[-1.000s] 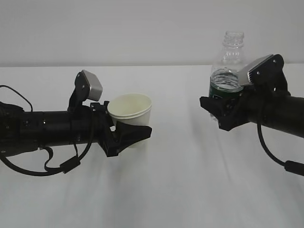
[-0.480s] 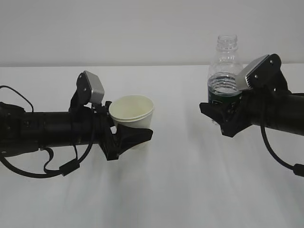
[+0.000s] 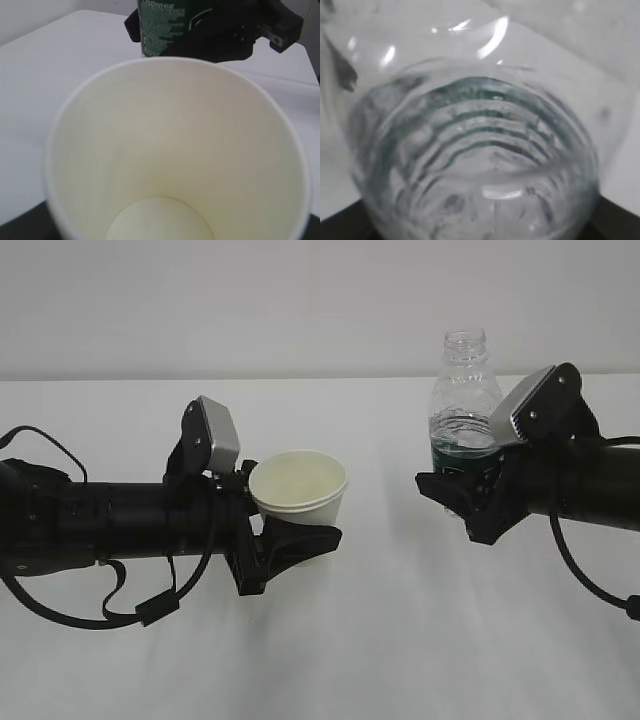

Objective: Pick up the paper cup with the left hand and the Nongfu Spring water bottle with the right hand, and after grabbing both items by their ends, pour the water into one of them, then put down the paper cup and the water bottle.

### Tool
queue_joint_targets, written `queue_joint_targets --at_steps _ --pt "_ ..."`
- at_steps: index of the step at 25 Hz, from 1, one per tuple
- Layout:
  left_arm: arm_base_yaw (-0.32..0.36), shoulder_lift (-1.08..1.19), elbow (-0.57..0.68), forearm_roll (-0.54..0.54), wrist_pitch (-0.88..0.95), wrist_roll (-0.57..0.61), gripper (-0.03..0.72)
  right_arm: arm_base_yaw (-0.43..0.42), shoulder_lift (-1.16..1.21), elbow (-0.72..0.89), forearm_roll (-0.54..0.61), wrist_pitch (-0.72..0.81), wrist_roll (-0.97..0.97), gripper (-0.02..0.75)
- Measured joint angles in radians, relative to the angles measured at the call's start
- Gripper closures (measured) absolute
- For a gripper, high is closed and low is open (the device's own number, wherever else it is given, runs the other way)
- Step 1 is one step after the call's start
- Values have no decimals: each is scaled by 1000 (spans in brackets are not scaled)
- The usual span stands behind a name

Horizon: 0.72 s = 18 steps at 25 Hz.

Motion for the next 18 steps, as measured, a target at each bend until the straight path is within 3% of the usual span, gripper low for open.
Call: queue_joint_targets --at_steps 18 --pt "-81 0 0 0 -7 4 200 75 -97 -45 -154 204 6 246"
